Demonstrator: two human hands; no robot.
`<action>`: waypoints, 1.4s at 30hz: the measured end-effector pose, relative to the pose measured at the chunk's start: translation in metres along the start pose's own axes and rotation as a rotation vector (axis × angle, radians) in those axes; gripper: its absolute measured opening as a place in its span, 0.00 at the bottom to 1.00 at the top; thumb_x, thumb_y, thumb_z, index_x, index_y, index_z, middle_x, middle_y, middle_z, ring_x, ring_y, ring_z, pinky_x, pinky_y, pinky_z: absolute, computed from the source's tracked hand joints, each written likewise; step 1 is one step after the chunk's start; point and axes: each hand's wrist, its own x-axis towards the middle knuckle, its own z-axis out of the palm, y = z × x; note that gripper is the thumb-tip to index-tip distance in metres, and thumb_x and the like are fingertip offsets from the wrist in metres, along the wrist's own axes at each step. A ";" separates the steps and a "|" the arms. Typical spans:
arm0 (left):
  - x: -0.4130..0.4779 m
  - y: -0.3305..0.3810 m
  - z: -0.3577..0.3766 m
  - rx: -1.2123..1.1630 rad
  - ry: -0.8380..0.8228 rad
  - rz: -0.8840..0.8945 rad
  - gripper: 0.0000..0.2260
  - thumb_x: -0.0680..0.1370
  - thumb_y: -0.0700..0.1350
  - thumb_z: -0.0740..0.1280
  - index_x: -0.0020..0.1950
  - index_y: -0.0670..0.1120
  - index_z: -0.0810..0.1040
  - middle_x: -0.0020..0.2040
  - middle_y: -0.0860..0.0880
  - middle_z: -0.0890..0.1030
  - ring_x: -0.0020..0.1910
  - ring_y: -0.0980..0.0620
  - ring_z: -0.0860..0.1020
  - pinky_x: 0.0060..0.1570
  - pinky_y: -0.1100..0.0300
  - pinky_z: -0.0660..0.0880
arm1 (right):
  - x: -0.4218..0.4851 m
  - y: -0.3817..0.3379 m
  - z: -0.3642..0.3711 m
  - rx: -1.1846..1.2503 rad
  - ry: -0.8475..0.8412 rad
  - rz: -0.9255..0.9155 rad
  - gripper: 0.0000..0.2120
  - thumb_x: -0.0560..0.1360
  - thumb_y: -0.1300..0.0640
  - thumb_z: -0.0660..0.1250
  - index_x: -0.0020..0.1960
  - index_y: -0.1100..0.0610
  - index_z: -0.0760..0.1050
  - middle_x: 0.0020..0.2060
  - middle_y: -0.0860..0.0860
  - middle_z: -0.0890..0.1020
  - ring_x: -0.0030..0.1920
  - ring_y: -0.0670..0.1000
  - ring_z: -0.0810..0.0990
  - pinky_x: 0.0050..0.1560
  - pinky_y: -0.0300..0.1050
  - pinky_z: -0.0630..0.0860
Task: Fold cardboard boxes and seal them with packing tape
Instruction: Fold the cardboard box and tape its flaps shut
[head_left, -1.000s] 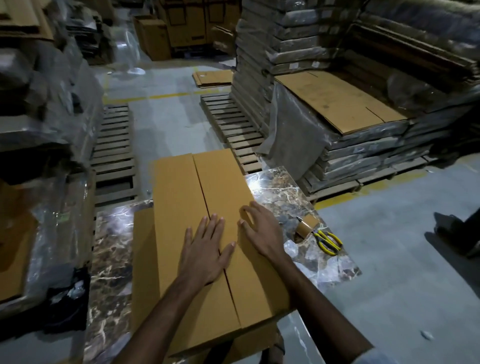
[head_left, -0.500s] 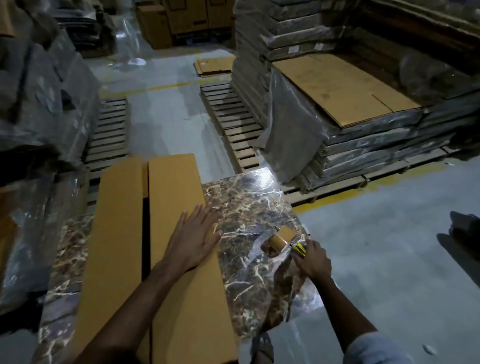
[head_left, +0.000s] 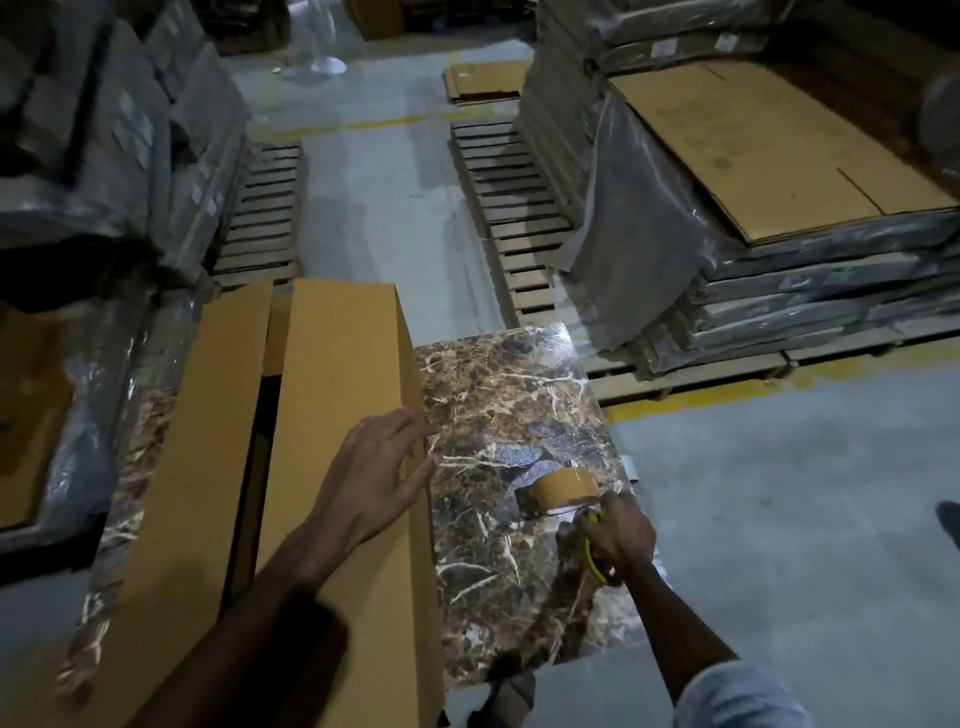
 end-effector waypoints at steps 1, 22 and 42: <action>0.000 0.004 -0.002 -0.009 -0.006 0.010 0.21 0.83 0.61 0.59 0.72 0.55 0.77 0.75 0.52 0.75 0.74 0.50 0.71 0.73 0.49 0.63 | -0.003 -0.004 -0.004 0.030 0.013 0.007 0.18 0.72 0.40 0.69 0.49 0.54 0.77 0.52 0.56 0.80 0.53 0.62 0.81 0.45 0.50 0.74; -0.061 0.005 -0.110 -0.615 0.119 -0.043 0.26 0.79 0.61 0.71 0.76 0.61 0.72 0.73 0.64 0.72 0.69 0.68 0.70 0.62 0.65 0.69 | -0.182 -0.204 -0.191 0.021 0.420 -0.596 0.07 0.68 0.44 0.76 0.41 0.44 0.80 0.39 0.42 0.77 0.37 0.41 0.76 0.31 0.40 0.65; -0.149 -0.059 -0.141 -1.187 0.222 -0.658 0.07 0.80 0.44 0.71 0.45 0.42 0.85 0.39 0.46 0.82 0.39 0.51 0.79 0.40 0.57 0.70 | -0.230 -0.337 -0.131 -0.122 0.149 -1.213 0.12 0.81 0.47 0.69 0.62 0.49 0.82 0.51 0.46 0.86 0.52 0.49 0.82 0.45 0.44 0.76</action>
